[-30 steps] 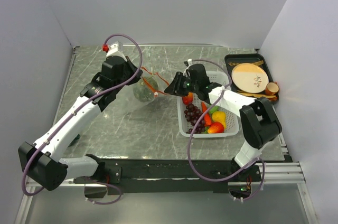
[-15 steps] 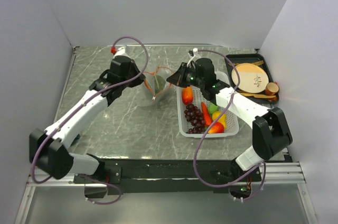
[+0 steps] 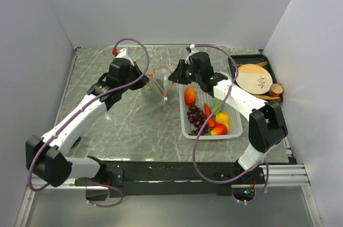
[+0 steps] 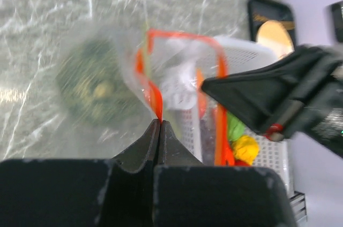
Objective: Place the food in the zip-top bag and seal the zipper
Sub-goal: Adjust the zipper food storage bag at the center of the board.
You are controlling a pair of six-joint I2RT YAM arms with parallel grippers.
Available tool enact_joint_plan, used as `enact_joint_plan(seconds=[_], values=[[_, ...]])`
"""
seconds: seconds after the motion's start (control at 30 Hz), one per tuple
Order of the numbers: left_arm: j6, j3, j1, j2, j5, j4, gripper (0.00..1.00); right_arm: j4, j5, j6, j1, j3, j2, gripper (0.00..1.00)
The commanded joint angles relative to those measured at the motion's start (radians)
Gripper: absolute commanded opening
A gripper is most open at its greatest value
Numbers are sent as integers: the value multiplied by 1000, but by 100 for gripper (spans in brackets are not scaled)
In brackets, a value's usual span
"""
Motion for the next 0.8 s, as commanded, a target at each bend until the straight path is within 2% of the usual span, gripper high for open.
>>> enact_joint_plan(seconds=[0.0,0.03,0.13,0.2,0.23,0.47,0.77], values=[[16,5,-1,-24,-16,39,1,-73,75,-39,1,4,-16,32],[13,5,-1,2,-3,34,1,-67,78,-39,3,-3,-28,43],[-7,-18,1,33,49,63,1,-24,78,-45,1,-33,-89,51],[-11,-27,-1,39,63,75,1,-25,109,-51,3,-39,-132,52],[-13,-24,-1,39,60,72,1,-25,111,-54,1,-40,-146,57],[-10,-9,-1,31,60,68,1,-24,48,-44,1,-28,-169,57],[-7,39,1,27,60,65,1,-157,121,-4,-1,-16,-117,58]])
